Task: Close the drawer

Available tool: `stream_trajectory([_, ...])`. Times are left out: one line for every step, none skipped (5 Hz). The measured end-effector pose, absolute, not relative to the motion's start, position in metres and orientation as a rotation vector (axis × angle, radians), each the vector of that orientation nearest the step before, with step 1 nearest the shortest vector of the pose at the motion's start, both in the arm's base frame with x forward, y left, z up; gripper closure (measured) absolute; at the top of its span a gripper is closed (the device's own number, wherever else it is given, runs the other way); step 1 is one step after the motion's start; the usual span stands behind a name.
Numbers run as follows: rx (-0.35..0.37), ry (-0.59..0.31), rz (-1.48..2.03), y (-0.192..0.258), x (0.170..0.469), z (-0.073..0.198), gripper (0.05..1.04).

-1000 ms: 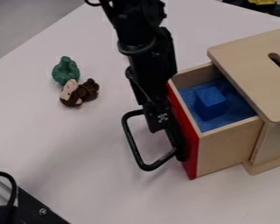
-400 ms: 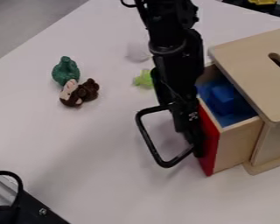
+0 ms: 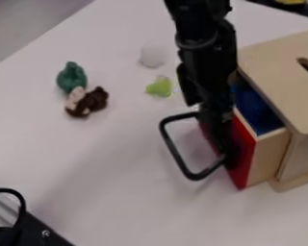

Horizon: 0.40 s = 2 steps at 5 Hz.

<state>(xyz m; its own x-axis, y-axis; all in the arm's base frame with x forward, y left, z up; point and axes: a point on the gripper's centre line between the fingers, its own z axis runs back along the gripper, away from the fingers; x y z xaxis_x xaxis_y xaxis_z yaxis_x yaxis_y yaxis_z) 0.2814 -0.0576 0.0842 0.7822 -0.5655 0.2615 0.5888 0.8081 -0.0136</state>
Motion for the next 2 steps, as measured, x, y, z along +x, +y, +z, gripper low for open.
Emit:
stream_trajectory([-0.085,-0.278,-0.616,-0.0656,0.2879,0.0893,0.083])
stream_trajectory([-0.085,-0.272,-0.623,-0.0722,0.2939,0.086,0.083])
